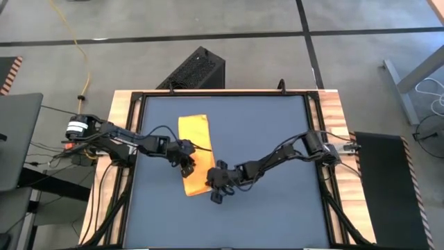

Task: Roll towel
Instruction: Roll the yellow towel

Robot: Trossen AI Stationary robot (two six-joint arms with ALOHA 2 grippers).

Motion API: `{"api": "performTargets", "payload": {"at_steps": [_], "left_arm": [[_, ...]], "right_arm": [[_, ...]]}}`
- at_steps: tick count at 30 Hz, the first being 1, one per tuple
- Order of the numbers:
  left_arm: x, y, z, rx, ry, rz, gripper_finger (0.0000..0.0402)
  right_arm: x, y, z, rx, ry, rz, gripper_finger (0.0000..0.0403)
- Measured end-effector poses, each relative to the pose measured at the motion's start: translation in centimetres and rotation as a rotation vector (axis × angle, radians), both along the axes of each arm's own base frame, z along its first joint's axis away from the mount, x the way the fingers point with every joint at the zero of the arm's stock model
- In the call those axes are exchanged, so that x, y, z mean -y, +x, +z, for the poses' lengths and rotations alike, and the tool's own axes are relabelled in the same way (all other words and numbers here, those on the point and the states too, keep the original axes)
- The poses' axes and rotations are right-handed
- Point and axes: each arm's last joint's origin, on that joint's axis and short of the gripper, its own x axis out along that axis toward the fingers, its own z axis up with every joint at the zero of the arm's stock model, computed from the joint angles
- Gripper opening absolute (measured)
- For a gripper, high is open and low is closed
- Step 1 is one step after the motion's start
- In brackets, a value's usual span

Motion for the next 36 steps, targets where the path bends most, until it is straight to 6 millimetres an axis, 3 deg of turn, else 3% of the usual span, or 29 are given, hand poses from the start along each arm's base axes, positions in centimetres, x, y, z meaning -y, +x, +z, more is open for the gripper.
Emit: {"api": "performTargets", "payload": {"at_steps": [5, 10, 21, 27, 30, 36], "left_arm": [[0.3, 0.0, 0.0, -0.005, -0.002, -0.005, 0.0084], [0.2, 0.0, 0.0, -0.005, 0.012, 0.004, 0.0084], [0.2, 0.2, 0.1, 0.023, 0.044, 0.008, 0.0084], [0.3, 0.2, 0.1, 0.03, 0.048, -0.031, 0.0084], [0.5, 0.3, 0.5, 0.061, 0.015, -0.096, 0.0084], [0.7, -0.6, 4.0, 0.205, 0.104, -0.153, 0.0084]], "right_arm": [[-1.0, -0.4, -0.2, -0.04, 0.086, -0.002, 0.0017], [-2.4, -1.7, 1.0, -0.099, 0.035, -0.009, 0.0017], [-1.9, -1.6, 2.3, -0.056, 0.008, 0.01, 0.0017], [-0.1, -0.2, 3.8, 0.104, 0.023, -0.038, 0.0017], [1.6, 0.1, 3.7, 0.099, -0.024, -0.096, 0.0017], [4.5, 0.4, 3.3, 0.069, -0.075, -0.161, 0.0017]]}}
